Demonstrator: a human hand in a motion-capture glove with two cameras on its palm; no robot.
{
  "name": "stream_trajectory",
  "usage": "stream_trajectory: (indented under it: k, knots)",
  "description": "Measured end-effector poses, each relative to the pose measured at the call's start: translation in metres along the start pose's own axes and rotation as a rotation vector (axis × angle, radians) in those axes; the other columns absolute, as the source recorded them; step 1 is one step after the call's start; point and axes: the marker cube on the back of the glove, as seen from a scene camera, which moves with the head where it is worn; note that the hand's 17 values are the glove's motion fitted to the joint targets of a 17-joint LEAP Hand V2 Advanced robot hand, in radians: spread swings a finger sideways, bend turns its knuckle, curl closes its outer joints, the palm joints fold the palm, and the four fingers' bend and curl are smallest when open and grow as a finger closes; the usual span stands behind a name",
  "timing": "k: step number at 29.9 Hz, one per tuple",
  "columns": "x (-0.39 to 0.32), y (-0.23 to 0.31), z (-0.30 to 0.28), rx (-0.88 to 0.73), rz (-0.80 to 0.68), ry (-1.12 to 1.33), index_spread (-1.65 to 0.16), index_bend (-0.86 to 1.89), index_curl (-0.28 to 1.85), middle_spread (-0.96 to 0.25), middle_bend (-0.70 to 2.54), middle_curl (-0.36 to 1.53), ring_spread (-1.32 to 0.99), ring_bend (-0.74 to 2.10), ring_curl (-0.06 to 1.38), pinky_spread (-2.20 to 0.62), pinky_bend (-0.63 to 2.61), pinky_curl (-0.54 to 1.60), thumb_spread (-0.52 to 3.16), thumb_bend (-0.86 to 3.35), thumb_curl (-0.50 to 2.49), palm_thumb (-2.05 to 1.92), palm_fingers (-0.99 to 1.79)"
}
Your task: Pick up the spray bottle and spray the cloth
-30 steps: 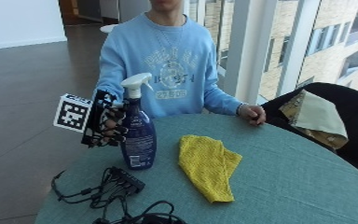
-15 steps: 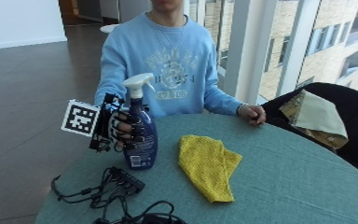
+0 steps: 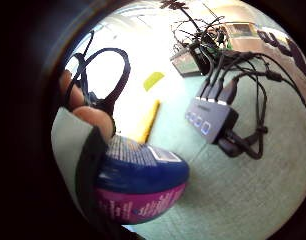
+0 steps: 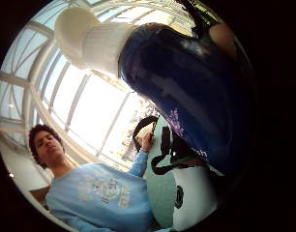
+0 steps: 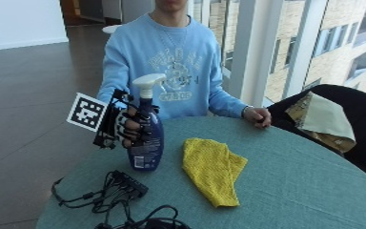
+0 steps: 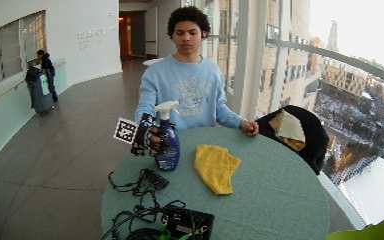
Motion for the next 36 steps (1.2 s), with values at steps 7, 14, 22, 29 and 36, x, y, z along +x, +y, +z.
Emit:
stream_trajectory:
  k: [7, 14, 22, 29, 36]
  knots:
    - [-0.026, -0.027, -0.013, -0.089, -0.029, 0.205, -0.30, 0.07, 0.18, -0.10, 0.36, 0.46, -0.07, 0.59, 0.42, -0.05, 0.46, 0.40, 0.90, -0.02, 0.43, 0.82, 1.13]
    - [-0.040, -0.054, -0.017, -0.167, 0.017, 0.538, -0.30, 0.07, 0.18, -0.09, 0.38, 0.47, -0.06, 0.61, 0.42, -0.06, 0.46, 0.40, 0.89, -0.03, 0.45, 0.82, 1.13]
    - [-0.046, -0.059, -0.010, -0.396, -0.054, 0.819, -0.30, 0.07, 0.18, -0.09, 0.39, 0.47, -0.05, 0.62, 0.42, -0.06, 0.47, 0.39, 0.88, -0.03, 0.47, 0.82, 1.12]
    - [-0.050, -0.060, 0.000, -0.475, -0.090, 0.934, -0.31, 0.07, 0.17, -0.09, 0.40, 0.47, -0.05, 0.63, 0.42, -0.07, 0.48, 0.39, 0.88, -0.03, 0.48, 0.82, 1.12]
    - [-0.050, -0.065, 0.008, -0.510, -0.119, 1.018, -0.31, 0.06, 0.17, -0.08, 0.41, 0.47, -0.06, 0.64, 0.42, -0.07, 0.49, 0.39, 0.88, -0.03, 0.49, 0.81, 1.12]
